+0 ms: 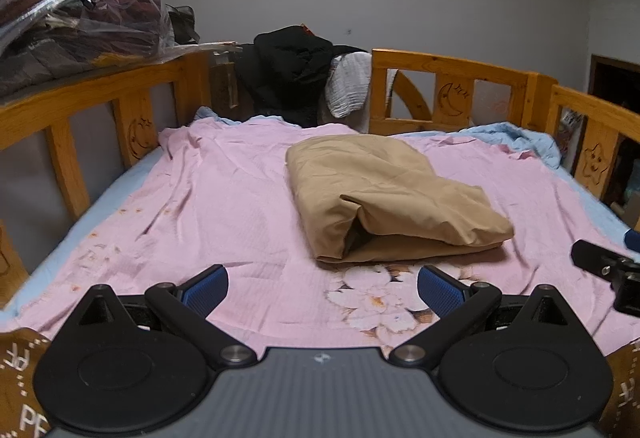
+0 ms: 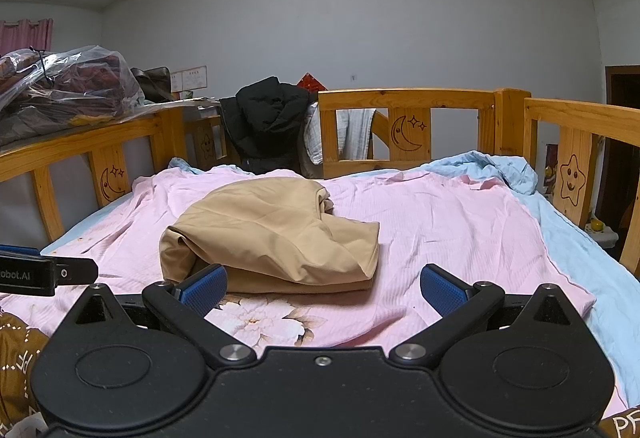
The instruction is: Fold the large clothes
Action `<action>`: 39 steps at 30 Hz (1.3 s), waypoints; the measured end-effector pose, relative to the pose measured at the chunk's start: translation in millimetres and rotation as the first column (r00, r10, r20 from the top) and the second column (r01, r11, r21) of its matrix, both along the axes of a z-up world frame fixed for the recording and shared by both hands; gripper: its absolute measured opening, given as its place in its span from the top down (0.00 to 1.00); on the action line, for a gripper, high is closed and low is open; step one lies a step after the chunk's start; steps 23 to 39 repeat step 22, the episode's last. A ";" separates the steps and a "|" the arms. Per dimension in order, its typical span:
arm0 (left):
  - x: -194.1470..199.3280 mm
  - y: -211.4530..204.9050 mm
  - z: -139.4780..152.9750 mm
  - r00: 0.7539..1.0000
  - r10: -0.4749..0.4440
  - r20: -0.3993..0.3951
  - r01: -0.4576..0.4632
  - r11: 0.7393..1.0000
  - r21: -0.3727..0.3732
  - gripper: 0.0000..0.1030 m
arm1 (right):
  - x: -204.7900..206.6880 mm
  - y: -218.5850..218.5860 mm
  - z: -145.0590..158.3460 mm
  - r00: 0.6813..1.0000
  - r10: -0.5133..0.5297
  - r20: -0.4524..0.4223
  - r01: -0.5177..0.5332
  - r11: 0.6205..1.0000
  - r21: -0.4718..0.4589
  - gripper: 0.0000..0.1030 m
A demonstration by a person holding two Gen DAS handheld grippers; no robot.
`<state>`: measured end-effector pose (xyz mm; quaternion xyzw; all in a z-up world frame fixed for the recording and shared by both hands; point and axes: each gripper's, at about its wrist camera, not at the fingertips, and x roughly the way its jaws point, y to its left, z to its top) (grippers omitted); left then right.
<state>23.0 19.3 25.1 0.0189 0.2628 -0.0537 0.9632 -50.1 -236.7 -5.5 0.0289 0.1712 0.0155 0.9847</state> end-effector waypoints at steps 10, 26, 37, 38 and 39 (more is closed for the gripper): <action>1.7 4.7 -1.7 1.000 0.017 0.004 -0.017 0.999 0.035 0.01 | 0.4 2.8 -0.1 1.000 -0.007 -0.011 0.007 1.000 0.001 0.01; 2.8 6.9 -3.1 1.000 0.011 -0.006 -0.011 0.999 0.035 0.01 | 0.5 6.7 -2.5 0.999 -0.011 -0.032 0.011 1.000 0.003 0.01; 2.8 6.9 -3.1 1.000 0.011 -0.006 -0.011 0.999 0.035 0.01 | 0.5 6.7 -2.5 0.999 -0.011 -0.032 0.011 1.000 0.003 0.01; 2.8 6.9 -3.1 1.000 0.011 -0.006 -0.011 0.999 0.035 0.01 | 0.5 6.7 -2.5 0.999 -0.011 -0.032 0.011 1.000 0.003 0.01; 2.8 6.9 -3.1 1.000 0.011 -0.006 -0.011 0.999 0.035 0.01 | 0.5 6.7 -2.5 0.999 -0.011 -0.032 0.011 1.000 0.003 0.01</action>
